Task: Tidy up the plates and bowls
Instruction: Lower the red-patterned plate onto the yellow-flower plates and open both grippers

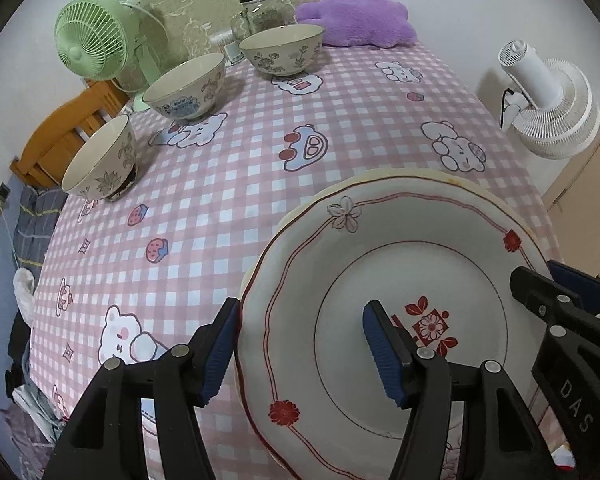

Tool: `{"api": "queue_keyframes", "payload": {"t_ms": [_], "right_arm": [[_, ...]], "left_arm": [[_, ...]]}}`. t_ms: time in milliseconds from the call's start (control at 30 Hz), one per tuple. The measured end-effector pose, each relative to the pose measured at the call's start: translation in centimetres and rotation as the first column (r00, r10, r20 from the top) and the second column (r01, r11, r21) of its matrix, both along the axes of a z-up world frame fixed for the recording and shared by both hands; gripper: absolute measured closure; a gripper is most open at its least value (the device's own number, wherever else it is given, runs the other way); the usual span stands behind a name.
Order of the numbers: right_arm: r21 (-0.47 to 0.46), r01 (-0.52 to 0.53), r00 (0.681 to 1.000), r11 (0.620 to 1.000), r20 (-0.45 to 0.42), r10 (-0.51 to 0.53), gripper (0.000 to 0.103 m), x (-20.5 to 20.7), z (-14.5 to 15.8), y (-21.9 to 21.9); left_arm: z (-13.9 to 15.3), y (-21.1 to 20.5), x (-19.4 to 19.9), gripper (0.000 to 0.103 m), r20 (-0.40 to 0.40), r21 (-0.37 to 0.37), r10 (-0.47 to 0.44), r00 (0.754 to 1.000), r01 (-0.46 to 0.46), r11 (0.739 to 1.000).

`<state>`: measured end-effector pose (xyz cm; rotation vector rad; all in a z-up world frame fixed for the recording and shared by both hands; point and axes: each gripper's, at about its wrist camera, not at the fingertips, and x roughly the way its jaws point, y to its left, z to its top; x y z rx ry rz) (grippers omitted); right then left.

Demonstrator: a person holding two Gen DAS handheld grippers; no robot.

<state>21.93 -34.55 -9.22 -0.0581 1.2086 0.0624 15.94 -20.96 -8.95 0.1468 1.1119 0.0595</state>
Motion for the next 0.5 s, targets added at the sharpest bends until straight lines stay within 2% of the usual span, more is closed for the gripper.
{"api": "queue_keyframes", "payload": {"t_ms": [167, 300, 367, 433, 500], "right_arm": [[-0.022, -0.023, 1.000, 0.999, 0.015, 0.023, 0.075, -0.2, -0.1, 0.2], [-0.030, -0.036, 0.999, 0.999, 0.014, 0.036, 0.073, -0.3, -0.1, 0.1], [-0.004, -0.038, 0.999, 0.999, 0.009, 0.038, 0.065, -0.4, -0.1, 0.0], [0.020, -0.040, 0.999, 0.999, 0.014, 0.040, 0.042, -0.5, 0.2, -0.1], [0.037, -0.037, 0.999, 0.999, 0.035, 0.035, 0.037, -0.7, 0.7, -0.2]], "left_arm": [[-0.2, -0.5, -0.2, 0.028, 0.007, 0.000, -0.026, 1.000, 0.026, 1.000], [-0.1, -0.4, -0.4, 0.020, 0.004, -0.047, -0.043, 0.999, 0.043, 0.998], [0.0, -0.3, -0.5, 0.019, 0.004, -0.061, -0.044, 0.999, 0.044, 0.997], [0.4, -0.2, -0.6, 0.014, 0.012, -0.081, -0.047, 0.999, 0.048, 0.996], [1.0, -0.1, -0.8, 0.012, 0.030, -0.094, -0.054, 0.998, 0.056, 0.994]]}}
